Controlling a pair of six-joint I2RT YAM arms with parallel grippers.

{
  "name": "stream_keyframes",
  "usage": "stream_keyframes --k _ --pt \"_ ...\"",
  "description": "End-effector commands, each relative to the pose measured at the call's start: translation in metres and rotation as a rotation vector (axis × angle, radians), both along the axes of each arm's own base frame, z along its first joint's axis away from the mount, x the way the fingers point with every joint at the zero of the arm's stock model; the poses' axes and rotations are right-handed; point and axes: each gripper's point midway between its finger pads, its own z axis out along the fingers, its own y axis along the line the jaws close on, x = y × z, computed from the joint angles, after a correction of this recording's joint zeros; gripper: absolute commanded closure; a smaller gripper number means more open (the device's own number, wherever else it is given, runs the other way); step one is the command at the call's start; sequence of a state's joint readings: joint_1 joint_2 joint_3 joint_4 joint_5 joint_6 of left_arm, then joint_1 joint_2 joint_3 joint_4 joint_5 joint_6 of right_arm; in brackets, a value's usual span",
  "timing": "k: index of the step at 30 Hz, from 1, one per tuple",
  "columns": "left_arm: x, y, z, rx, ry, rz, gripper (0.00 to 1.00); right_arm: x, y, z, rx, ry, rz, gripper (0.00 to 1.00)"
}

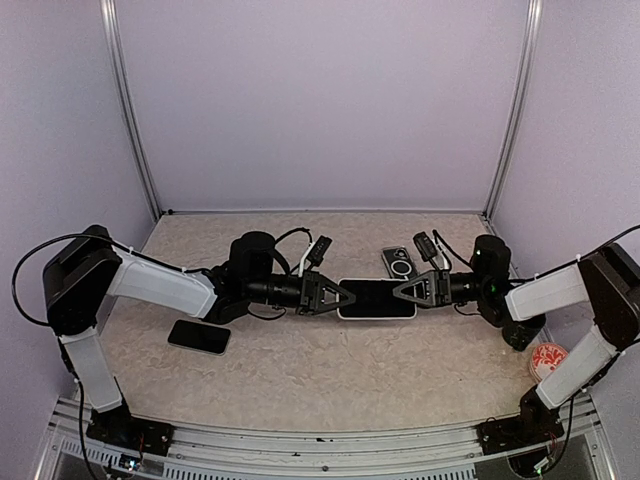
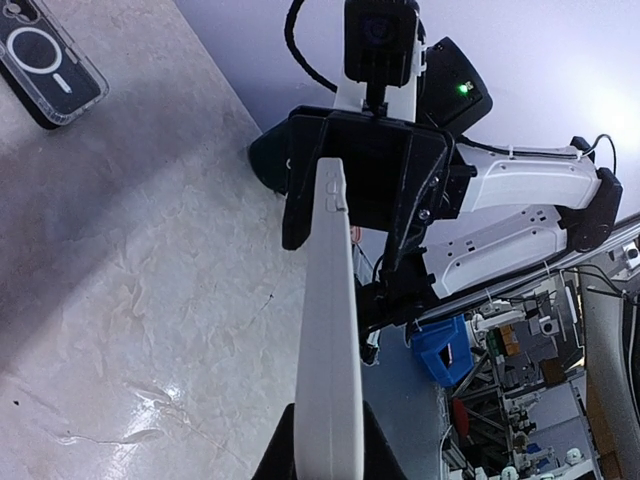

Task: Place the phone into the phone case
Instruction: Press the phone case against the phone.

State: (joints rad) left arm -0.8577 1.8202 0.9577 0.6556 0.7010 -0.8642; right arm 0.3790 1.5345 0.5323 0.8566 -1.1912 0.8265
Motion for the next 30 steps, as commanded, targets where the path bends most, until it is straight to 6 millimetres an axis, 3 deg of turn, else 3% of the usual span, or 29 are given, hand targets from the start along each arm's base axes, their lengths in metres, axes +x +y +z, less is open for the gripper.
stream_keyframes --k 1,10,14,20,27,30 --pt "-0.004 0.000 0.024 -0.070 -0.062 -0.028 1.00 0.010 -0.001 0.006 -0.001 -0.035 -0.031 0.61" --pt "0.002 0.001 0.019 -0.062 -0.051 -0.006 1.00 0.011 -0.002 0.002 -0.015 -0.037 -0.041 0.85" --pt "0.002 0.001 0.018 -0.059 -0.046 -0.004 1.00 0.010 -0.003 0.002 -0.021 -0.045 -0.042 0.87" --pt "0.002 0.001 0.020 -0.062 -0.048 0.001 1.00 0.004 -0.003 0.005 -0.014 -0.041 -0.016 0.80" --pt "0.002 0.001 0.018 -0.059 -0.040 0.009 0.99 -0.002 -0.003 0.002 0.003 -0.004 0.009 0.99" --pt "0.001 0.001 0.018 -0.060 -0.041 0.008 0.97 -0.003 -0.004 0.003 0.014 0.005 0.016 1.00"
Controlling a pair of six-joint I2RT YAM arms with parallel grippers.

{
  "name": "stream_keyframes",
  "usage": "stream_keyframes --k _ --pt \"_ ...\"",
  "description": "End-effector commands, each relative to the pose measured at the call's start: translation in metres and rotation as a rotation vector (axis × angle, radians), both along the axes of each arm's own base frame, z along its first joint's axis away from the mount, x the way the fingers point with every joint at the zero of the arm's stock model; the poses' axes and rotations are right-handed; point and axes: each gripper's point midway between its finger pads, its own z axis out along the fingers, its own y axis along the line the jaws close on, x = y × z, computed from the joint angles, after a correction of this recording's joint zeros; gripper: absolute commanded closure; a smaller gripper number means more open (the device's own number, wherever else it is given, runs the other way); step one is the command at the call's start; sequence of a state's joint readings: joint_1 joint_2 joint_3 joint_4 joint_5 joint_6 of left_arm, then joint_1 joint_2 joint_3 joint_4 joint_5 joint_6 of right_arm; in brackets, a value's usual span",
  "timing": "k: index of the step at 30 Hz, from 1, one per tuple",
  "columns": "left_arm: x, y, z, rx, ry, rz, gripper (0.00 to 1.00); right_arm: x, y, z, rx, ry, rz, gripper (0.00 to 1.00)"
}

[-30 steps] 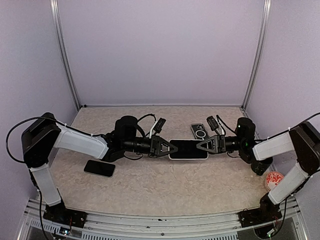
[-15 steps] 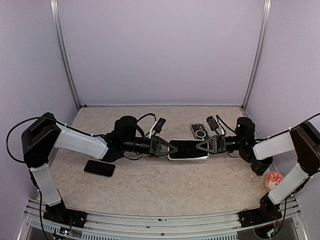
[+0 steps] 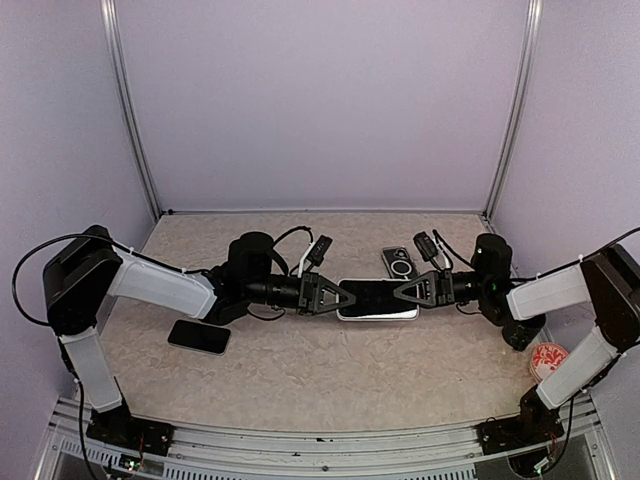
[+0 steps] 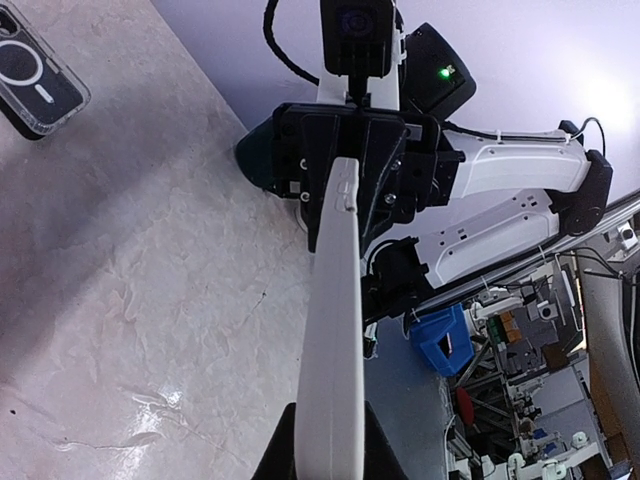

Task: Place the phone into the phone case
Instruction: Press the phone case against the phone.

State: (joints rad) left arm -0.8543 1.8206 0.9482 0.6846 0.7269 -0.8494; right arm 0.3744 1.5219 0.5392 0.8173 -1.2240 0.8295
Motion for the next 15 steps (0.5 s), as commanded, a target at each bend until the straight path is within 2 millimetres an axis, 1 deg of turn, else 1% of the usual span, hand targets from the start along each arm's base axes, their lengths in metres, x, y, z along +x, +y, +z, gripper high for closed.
stream_keyframes --k 1,4,8,11,13,15 --pt "0.005 0.000 0.016 -0.042 -0.018 0.033 0.95 0.001 -0.003 0.001 0.020 -0.017 -0.011 1.00" --pt "0.005 0.001 0.015 -0.040 -0.016 0.037 0.88 0.002 -0.003 0.003 0.023 -0.016 -0.015 1.00" --pt "0.004 0.002 0.015 -0.040 -0.018 0.040 0.73 0.003 -0.005 0.007 0.028 -0.029 -0.027 1.00" --pt "0.004 0.004 0.014 -0.037 -0.018 0.046 0.55 0.007 -0.007 0.011 0.029 -0.040 -0.057 1.00" --pt "0.005 0.005 0.014 -0.037 -0.021 0.053 0.47 0.010 -0.011 0.016 0.030 -0.054 -0.082 1.00" --pt "0.007 0.008 0.014 -0.036 -0.019 0.065 0.41 0.014 -0.014 0.020 0.029 -0.067 -0.107 1.00"
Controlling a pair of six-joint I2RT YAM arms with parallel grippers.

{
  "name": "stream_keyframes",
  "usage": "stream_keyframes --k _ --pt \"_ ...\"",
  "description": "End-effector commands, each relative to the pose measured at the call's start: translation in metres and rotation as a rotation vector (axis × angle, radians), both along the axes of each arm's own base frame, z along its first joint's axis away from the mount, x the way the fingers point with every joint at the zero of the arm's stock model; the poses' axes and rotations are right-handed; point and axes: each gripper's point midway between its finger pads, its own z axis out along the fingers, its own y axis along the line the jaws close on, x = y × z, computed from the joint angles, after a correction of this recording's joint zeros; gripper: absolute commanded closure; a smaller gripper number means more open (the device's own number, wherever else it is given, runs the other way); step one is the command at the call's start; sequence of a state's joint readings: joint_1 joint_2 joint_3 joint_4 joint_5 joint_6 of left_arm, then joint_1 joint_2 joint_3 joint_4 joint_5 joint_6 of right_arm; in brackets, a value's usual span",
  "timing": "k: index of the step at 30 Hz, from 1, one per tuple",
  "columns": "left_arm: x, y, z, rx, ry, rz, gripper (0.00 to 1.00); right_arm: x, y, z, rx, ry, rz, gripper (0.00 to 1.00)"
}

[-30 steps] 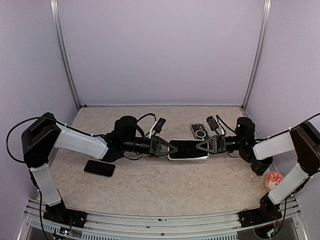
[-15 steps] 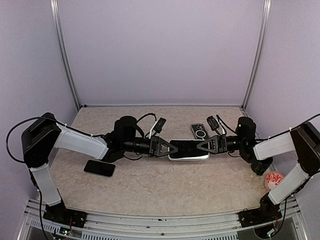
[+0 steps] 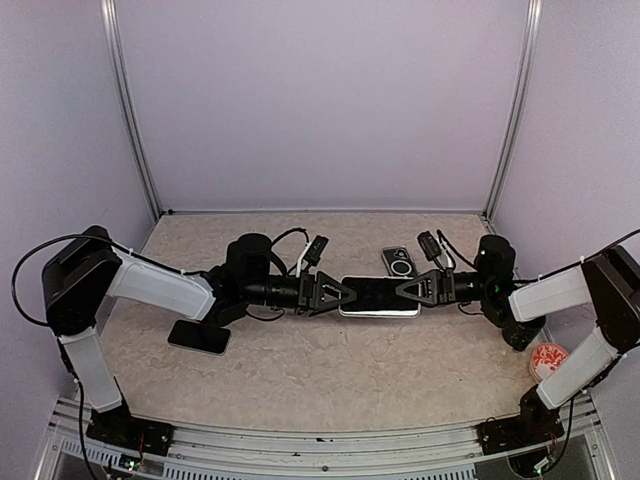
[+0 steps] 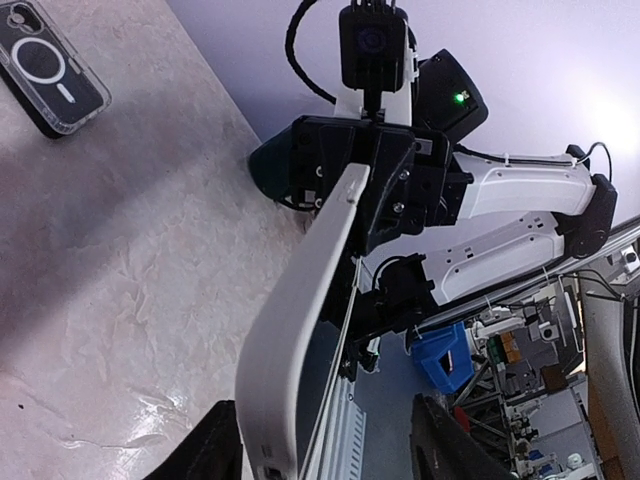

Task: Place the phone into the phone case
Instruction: Press the phone case against the phone, then place the phone with the phone case at the corner of the board.

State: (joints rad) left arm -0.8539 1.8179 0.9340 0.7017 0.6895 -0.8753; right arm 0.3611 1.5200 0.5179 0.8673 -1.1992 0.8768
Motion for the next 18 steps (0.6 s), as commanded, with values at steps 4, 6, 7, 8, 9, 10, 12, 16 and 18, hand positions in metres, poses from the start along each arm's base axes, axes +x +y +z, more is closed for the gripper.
stream_keyframes --k 4,6,7,8,9,10,12,16,18 --pt "0.004 0.010 0.014 -0.042 -0.029 0.034 0.33 0.019 -0.017 0.026 0.009 -0.104 -0.125 1.00" --pt "0.004 0.011 0.014 -0.043 -0.031 0.035 0.26 0.025 -0.022 0.029 0.004 -0.108 -0.162 1.00" --pt "0.004 0.012 0.014 -0.042 -0.032 0.035 0.23 0.027 -0.025 0.031 0.004 -0.111 -0.183 1.00" --pt "0.004 0.012 0.013 -0.040 -0.032 0.036 0.20 0.031 -0.029 0.032 0.002 -0.113 -0.207 1.00" --pt "0.004 0.012 0.014 -0.042 -0.035 0.036 0.18 0.036 -0.033 0.035 0.000 -0.120 -0.237 1.00" --pt "0.004 0.013 0.014 -0.042 -0.036 0.038 0.15 0.040 -0.037 0.036 -0.005 -0.118 -0.263 1.00" --pt "0.004 0.013 0.013 -0.040 -0.036 0.039 0.13 0.050 -0.046 0.038 -0.021 -0.117 -0.321 1.00" --pt "0.003 0.014 0.014 -0.042 -0.041 0.037 0.05 0.069 -0.067 0.044 -0.048 -0.127 -0.454 1.00" --pt "0.003 0.014 0.014 -0.041 -0.041 0.037 0.01 0.079 -0.079 0.047 -0.058 -0.130 -0.527 1.00"
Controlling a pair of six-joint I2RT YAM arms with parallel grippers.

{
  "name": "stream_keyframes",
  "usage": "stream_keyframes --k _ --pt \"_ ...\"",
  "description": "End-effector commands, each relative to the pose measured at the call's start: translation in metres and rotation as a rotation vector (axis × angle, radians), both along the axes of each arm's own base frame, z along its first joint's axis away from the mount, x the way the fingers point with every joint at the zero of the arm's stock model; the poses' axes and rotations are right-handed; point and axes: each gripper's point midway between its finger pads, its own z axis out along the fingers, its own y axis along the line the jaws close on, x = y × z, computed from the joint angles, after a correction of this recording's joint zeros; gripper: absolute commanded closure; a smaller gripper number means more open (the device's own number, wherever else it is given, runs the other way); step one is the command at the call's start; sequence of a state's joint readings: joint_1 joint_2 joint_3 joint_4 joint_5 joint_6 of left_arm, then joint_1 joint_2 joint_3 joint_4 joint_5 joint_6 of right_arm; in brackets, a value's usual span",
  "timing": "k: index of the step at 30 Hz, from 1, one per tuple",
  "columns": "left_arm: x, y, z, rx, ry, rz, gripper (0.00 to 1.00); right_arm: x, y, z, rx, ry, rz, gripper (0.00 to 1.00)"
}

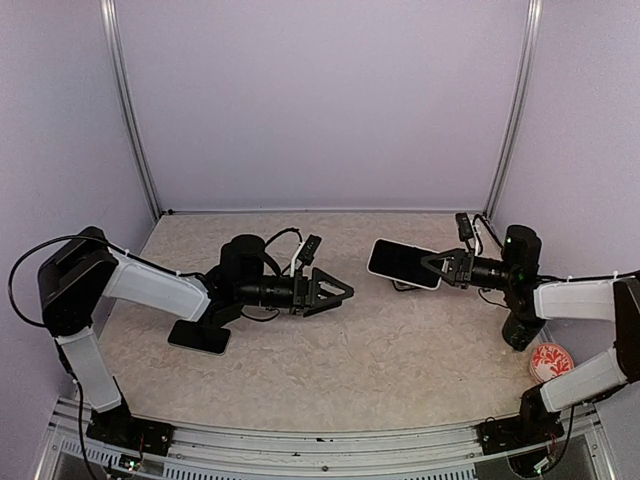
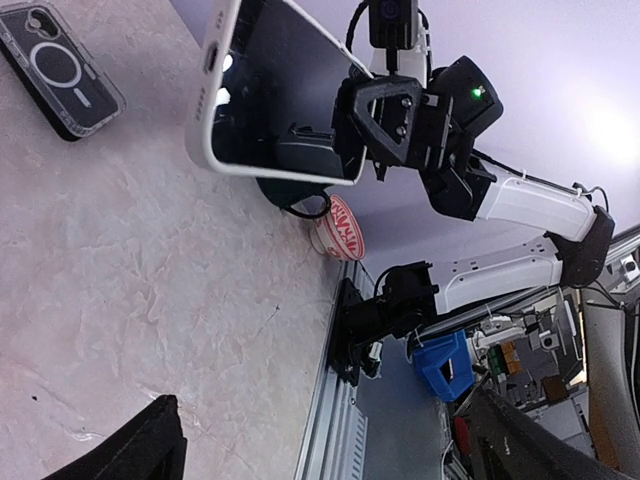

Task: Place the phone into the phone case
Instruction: Place the phone with the phone case at the corner of the board.

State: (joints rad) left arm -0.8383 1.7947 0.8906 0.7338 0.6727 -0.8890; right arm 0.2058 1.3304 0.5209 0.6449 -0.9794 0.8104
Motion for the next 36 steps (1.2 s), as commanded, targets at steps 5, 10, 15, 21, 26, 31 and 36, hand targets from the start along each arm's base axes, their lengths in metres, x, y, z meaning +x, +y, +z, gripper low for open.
stream_keyframes --k 5,10,15,21,26,31,36 --pt "-0.001 0.006 0.013 -0.029 -0.048 0.005 0.01 0.047 -0.053 0.023 -0.048 -0.069 -0.335 1.00" --pt "0.000 0.010 0.013 -0.023 -0.049 0.012 0.01 0.067 -0.081 0.016 -0.083 -0.062 -0.493 1.00" --pt "0.000 0.014 0.014 -0.019 -0.051 0.021 0.01 0.084 -0.111 0.007 -0.111 -0.047 -0.644 1.00" --pt "-0.001 0.016 0.014 -0.016 -0.053 0.025 0.01 0.102 -0.157 -0.005 -0.186 0.004 -0.884 1.00" --pt "-0.001 0.016 0.015 -0.015 -0.055 0.026 0.01 0.113 -0.180 -0.009 -0.197 0.038 -1.021 1.00" --pt "-0.002 0.018 0.014 -0.012 -0.055 0.026 0.01 0.124 -0.196 -0.015 -0.190 0.060 -1.117 1.00" --pt "-0.004 0.021 0.010 -0.005 -0.052 0.032 0.01 0.138 -0.205 -0.029 -0.179 0.121 -1.179 1.00"
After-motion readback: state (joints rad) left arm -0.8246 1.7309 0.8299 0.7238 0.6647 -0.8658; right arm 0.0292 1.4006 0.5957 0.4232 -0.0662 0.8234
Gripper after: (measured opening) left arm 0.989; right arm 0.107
